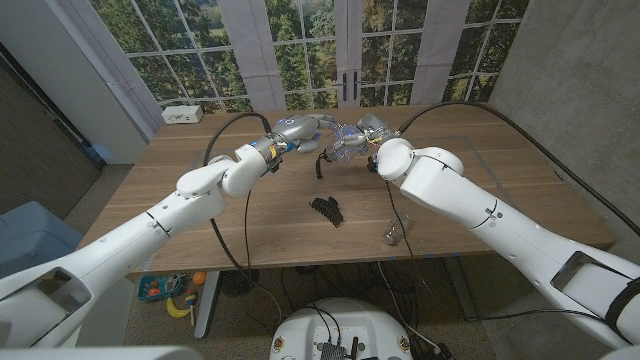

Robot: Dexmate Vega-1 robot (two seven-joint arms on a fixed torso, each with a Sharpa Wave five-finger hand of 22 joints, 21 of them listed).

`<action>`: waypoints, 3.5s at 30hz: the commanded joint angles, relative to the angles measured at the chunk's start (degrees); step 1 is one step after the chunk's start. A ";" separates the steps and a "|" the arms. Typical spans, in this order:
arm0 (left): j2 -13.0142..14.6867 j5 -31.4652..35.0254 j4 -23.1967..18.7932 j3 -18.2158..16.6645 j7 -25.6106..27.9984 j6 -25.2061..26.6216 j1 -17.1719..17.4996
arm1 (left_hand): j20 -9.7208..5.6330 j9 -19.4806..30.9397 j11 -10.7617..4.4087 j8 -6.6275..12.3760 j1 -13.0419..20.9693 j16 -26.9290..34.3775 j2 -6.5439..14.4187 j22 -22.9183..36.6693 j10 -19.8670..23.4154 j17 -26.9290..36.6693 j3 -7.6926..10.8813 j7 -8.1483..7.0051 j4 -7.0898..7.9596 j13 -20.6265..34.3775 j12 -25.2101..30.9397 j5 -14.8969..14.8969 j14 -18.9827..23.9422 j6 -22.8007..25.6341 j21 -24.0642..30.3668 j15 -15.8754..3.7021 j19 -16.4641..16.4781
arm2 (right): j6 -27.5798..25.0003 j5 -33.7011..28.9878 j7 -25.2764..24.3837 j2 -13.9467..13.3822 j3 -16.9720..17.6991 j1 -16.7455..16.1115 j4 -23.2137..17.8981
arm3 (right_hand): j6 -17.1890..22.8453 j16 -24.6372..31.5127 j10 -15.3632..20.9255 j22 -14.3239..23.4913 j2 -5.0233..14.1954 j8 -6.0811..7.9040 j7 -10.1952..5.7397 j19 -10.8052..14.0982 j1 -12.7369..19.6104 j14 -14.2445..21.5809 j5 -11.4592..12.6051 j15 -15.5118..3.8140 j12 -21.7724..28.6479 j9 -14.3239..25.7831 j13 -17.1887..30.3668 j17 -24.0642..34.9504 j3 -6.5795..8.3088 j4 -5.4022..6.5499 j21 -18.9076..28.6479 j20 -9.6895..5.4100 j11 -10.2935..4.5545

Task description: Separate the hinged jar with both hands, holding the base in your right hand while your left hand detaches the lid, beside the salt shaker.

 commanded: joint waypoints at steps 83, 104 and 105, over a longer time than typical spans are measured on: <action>-12.83 -36.21 19.65 -6.26 8.50 -18.39 1.62 | -3.33 0.06 -2.02 -1.41 -10.06 -0.61 -18.02 -2.86 9.70 -2.41 -25.80 -4.44 -4.17 0.55 -0.76 3.73 8.60 13.77 7.32 -10.08 3.35 | 18.91 11.39 7.02 -6.54 10.70 -4.49 0.92 | 11.58 -1.08 11.81 -0.50 14.04 -0.33 -9.39 -4.74 13.89 13.54 1.21 -18.96 -2.96 0.45 2.42 0.98 7.68 3.72 3.80 -8.09 -10.30; -13.60 -36.82 20.14 -5.24 4.71 -22.19 0.32 | -4.20 0.13 -2.27 -0.80 -4.63 -0.57 -17.05 -2.99 11.25 -2.29 -26.34 -4.46 -4.42 0.76 -0.57 0.11 8.84 19.08 7.30 -10.20 3.87 | 22.02 16.13 13.57 -9.36 12.00 -3.63 0.75 | 11.33 -1.34 11.98 -0.54 13.91 -0.55 -9.24 -5.09 13.86 13.65 1.36 -18.96 -3.59 0.73 2.90 1.05 8.04 3.67 4.35 -8.06 -10.22; -13.64 -36.79 20.15 -5.24 4.67 -22.26 0.34 | -4.19 0.10 -2.37 -0.92 -4.03 -0.67 -17.24 -3.00 11.25 -2.33 -26.39 -4.49 -4.68 0.82 -0.59 -0.31 8.72 19.30 7.29 -10.39 3.91 | 22.05 16.15 13.55 -9.47 12.01 -3.68 0.60 | 11.34 -1.33 11.98 -0.54 13.91 -0.56 -9.23 -5.10 13.86 13.67 1.36 -18.96 -3.59 0.73 2.95 1.06 8.05 3.68 4.37 -8.07 -10.22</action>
